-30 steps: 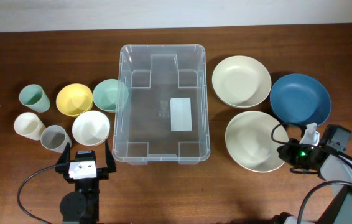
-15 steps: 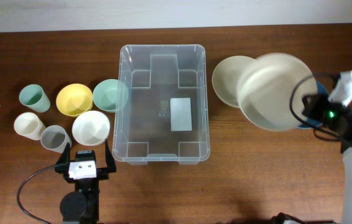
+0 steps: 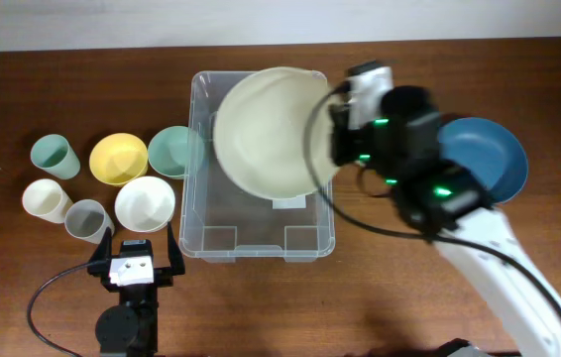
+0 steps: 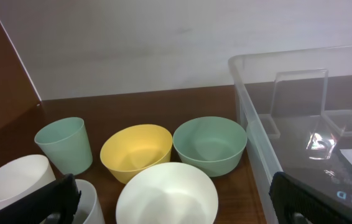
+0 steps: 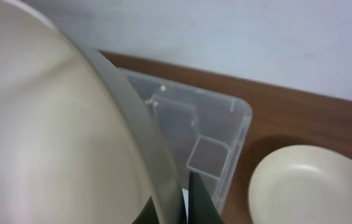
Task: Pack container
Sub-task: 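Carry the cream plate into the clear container and release it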
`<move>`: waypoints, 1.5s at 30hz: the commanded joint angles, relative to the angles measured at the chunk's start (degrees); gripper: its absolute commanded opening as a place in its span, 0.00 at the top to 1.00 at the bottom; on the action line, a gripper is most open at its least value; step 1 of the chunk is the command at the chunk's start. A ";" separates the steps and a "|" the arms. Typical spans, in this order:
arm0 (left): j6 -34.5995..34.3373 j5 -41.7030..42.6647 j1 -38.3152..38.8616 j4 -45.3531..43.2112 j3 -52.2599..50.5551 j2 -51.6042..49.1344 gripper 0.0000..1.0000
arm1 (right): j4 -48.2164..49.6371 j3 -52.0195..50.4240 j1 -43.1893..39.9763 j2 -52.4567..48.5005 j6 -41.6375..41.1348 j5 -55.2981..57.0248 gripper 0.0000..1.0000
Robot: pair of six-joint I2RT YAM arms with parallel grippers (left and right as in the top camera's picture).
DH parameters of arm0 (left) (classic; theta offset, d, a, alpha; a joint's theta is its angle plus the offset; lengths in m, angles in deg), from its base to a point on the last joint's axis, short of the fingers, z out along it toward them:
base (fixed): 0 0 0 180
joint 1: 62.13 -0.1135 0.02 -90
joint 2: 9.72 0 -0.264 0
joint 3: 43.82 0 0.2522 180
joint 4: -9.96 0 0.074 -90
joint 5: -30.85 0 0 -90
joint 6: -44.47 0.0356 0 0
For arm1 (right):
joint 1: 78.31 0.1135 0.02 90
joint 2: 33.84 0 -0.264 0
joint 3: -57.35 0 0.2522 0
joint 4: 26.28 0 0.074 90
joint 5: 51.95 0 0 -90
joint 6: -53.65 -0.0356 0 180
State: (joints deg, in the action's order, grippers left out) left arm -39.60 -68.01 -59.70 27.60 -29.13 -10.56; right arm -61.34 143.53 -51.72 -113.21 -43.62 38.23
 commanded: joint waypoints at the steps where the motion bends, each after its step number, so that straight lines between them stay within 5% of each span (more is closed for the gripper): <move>1: -0.74 -0.37 -0.37 -0.07 -0.39 0.17 0.00 | 5.27 0.90 3.21 -8.00 -0.59 9.51 0.96; 12: -0.74 -0.37 -0.37 -0.07 -0.39 0.17 0.00 | 18.97 3.15 5.27 -22.80 -2.40 9.51 0.96; 41: -0.74 -0.37 -0.37 -0.04 -0.39 0.17 0.00 | 21.55 3.15 3.65 -30.73 -5.20 11.04 0.96; 43: -0.74 -0.37 -0.37 -0.07 -0.39 0.17 0.00 | 21.09 3.15 3.65 -30.73 -5.03 11.02 0.75; 45: -0.74 -0.37 -0.37 -0.07 -0.39 0.17 0.00 | 21.11 3.15 3.65 -30.73 -5.05 10.99 0.70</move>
State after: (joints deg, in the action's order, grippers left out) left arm -39.60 -68.01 -59.72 27.60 -29.13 -10.56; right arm -40.37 145.17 -47.86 -143.85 -48.16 48.16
